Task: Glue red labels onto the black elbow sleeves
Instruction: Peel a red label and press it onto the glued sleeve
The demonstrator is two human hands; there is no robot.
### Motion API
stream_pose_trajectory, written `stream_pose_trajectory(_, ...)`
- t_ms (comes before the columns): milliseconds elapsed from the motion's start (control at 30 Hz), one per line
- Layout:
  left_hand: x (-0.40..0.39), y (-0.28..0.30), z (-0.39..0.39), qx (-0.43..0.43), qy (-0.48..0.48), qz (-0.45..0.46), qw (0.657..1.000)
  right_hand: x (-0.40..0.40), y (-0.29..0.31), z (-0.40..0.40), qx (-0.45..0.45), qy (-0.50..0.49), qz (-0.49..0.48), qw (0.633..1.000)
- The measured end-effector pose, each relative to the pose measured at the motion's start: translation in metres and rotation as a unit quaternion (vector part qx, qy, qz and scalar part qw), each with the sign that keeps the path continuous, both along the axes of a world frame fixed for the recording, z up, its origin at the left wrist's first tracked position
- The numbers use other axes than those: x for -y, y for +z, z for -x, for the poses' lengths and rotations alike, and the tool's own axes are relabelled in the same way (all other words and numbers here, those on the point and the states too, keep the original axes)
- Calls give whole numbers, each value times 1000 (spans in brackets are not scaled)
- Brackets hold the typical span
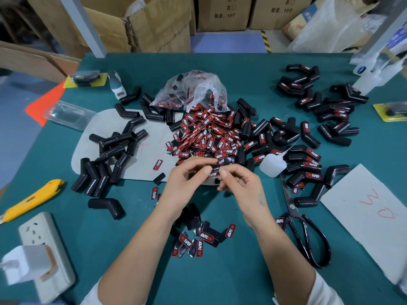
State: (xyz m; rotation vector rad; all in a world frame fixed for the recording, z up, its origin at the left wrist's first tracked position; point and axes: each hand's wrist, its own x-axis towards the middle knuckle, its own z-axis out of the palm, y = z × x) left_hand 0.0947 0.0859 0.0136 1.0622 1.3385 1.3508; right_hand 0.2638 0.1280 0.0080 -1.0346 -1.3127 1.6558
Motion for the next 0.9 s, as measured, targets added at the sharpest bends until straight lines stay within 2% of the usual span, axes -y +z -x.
stream_pose_trajectory(200, 0, -9, -1, -22, 17, 17, 999, 1, -3, 0, 12, 11, -17, 1000)
stream_pose_trajectory(733, 0, -1, 2, 11, -10, 23, 1000, 0, -2, 0, 22, -1, -27, 999)
stream_pose_trajectory(900, 0, 0, 3, 18, -15, 34, 999, 1, -3, 1, 39, 25, -32, 998)
